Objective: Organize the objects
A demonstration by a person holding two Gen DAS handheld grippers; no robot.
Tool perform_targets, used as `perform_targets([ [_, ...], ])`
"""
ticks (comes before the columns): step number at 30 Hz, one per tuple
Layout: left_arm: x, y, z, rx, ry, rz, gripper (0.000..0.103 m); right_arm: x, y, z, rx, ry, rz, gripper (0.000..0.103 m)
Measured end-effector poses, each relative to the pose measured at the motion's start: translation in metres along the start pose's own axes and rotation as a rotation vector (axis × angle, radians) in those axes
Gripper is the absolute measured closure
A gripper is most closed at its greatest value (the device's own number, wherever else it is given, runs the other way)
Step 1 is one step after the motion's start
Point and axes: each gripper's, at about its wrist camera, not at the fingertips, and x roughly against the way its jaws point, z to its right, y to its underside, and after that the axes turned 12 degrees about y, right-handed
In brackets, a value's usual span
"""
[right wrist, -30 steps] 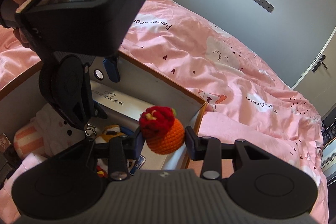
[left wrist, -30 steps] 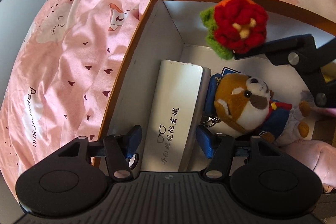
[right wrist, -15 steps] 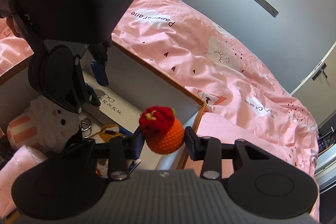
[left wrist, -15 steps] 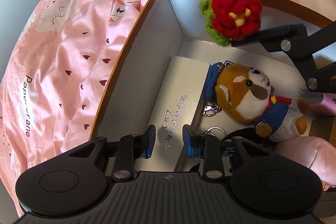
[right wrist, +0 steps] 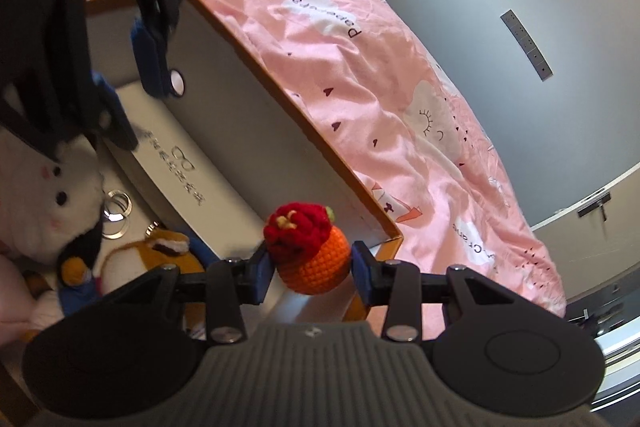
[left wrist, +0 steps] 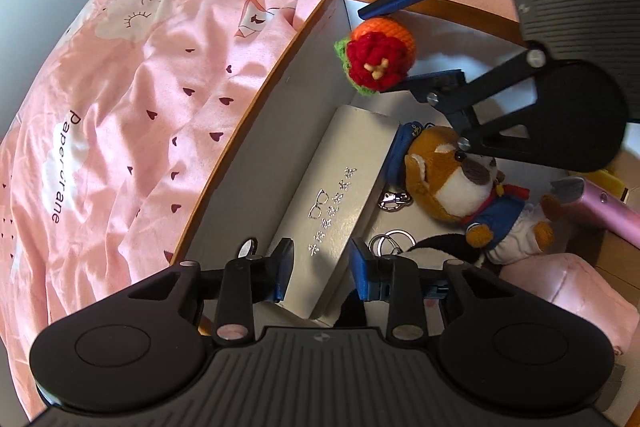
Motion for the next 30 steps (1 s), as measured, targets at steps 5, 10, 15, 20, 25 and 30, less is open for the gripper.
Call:
perform_targets([
  [5, 0.013, 0.005, -0.001, 0.032, 0.008, 0.032, 0.059, -0.001, -0.001, 0.000, 0.013, -0.008, -0.011, 0.057],
  [10, 0.028, 0.011, 0.005, 0.048, -0.001, 0.064, 0.058, 0.007, -0.003, -0.005, 0.055, 0.018, -0.001, 0.048],
  [15, 0.053, 0.018, 0.015, 0.063, -0.001, 0.105, 0.055, 0.028, -0.007, 0.003, 0.041, 0.034, 0.007, 0.048],
  [20, 0.093, 0.031, 0.035, 0.095, -0.007, 0.168, 0.051, 0.070, -0.012, 0.022, -0.058, 0.008, 0.018, 0.048],
  [25, 0.142, 0.044, 0.065, 0.123, -0.034, 0.262, 0.047, 0.131, -0.016, 0.038, -0.187, -0.049, 0.038, 0.041],
  [30, 0.192, 0.064, 0.098, 0.171, -0.050, 0.376, 0.041, 0.203, -0.017, 0.052, -0.347, -0.075, 0.071, 0.030],
])
